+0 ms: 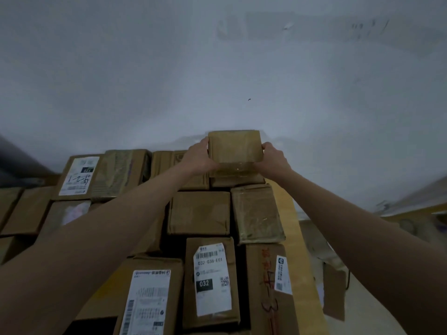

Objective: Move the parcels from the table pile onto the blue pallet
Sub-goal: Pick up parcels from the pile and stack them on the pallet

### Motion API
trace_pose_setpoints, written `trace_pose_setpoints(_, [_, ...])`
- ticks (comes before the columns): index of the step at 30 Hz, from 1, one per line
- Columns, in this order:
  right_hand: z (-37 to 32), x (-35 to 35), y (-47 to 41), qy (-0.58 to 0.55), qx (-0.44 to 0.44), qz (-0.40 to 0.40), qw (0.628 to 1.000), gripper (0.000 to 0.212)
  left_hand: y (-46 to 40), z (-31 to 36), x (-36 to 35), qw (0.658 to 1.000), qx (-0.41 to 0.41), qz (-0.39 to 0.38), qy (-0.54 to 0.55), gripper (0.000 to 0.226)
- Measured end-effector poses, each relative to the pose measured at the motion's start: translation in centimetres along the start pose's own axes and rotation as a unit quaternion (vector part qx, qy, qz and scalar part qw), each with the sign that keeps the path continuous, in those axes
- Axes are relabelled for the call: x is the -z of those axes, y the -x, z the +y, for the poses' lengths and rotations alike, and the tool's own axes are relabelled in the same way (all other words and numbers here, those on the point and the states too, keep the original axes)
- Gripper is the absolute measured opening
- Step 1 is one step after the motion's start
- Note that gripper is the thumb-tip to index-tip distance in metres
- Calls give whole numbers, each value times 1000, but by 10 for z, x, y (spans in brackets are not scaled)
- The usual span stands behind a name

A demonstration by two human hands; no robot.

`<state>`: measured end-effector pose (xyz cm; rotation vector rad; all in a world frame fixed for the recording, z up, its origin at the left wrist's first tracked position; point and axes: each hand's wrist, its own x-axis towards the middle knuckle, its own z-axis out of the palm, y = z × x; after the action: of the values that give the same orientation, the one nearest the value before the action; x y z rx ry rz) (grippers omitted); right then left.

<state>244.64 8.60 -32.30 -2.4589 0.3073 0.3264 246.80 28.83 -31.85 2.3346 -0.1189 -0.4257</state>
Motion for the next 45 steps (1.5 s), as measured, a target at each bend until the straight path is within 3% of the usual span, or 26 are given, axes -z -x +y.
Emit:
trace_pose_setpoints(7, [7,-9,-6,45,17,-14,999,46,-4,-6,-4,998,12,-38,-44,96])
trace_pose_setpoints(11, [0,0,14,80,-3,-45,996,62,16,3,2,995,13,-63,-76,100])
trace_pose_setpoints(13, [-10,8,29,112,13,-48,992,54,29,8,8,991,-2,-77,-114,74])
trace_pose_setpoints(15, [-24,18,45,143,35,-50,988,44,46,11,18,981,-33,-93,-170,17])
trace_pose_setpoints(16, [-31,22,54,150,43,-50,987,44,55,12,24,974,-41,-103,-197,10])
trace_pose_setpoints(19, [-56,30,91,162,51,-65,983,51,97,14,46,960,-21,-117,-255,20])
trace_pose_setpoints(21, [-76,27,122,194,71,-102,973,51,126,10,60,943,1,-126,-307,59])
trace_pose_setpoints(24, [-105,12,175,242,111,-141,954,55,180,-1,82,938,17,-124,-323,78])
trace_pose_setpoints(33, [-183,-52,337,294,167,-207,918,77,366,-74,163,930,66,-122,-342,73])
trace_pose_setpoints(39, [-242,-110,412,306,191,-240,901,72,480,-156,206,945,113,-97,-291,71])
trace_pose_setpoints(45, [-300,-176,463,307,228,-262,886,68,577,-210,241,935,145,-117,-301,65])
